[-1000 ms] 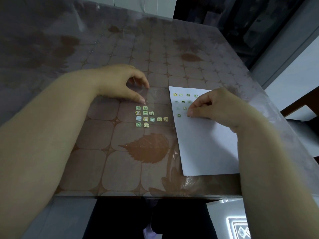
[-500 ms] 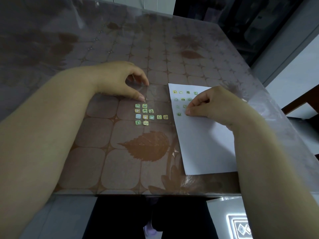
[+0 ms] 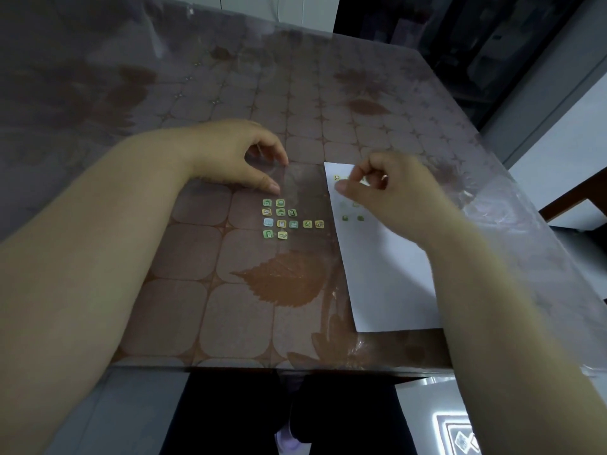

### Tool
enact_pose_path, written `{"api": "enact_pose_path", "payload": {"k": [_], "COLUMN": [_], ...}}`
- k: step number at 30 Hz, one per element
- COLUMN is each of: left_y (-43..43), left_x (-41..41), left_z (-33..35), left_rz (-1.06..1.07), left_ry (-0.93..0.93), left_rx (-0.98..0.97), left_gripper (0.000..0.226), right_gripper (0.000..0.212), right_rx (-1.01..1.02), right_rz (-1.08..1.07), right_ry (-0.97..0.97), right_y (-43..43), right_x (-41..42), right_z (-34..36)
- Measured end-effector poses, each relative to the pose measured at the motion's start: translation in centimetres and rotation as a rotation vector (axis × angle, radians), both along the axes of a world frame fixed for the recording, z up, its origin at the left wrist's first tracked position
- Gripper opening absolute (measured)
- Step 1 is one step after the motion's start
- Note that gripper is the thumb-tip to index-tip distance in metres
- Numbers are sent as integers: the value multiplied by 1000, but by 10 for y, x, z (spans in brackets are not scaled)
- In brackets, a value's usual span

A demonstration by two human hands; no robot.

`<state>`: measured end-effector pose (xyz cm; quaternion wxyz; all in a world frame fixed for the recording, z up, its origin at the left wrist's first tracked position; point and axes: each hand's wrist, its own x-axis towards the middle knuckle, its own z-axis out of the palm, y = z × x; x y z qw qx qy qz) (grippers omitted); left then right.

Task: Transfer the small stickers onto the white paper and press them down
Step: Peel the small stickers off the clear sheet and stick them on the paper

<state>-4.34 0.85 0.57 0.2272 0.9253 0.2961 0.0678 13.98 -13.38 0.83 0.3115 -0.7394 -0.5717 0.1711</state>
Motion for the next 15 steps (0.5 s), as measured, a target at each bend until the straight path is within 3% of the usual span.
{"api": "enact_pose_path", "payload": {"k": [5, 15], "left_y": [0, -3], "left_x": [1, 2], "left_z": [1, 2], "left_rz": [-17, -19], "left_ry": [-5, 3], "left_rx": [18, 29], "left_gripper": [41, 41], "right_gripper": [11, 7], "right_rx": [-12, -24], "right_rz": [216, 213], "right_ry": [-181, -190], "right_y": [8, 9], "right_x": [-34, -44], "right_z": [-10, -13]}}
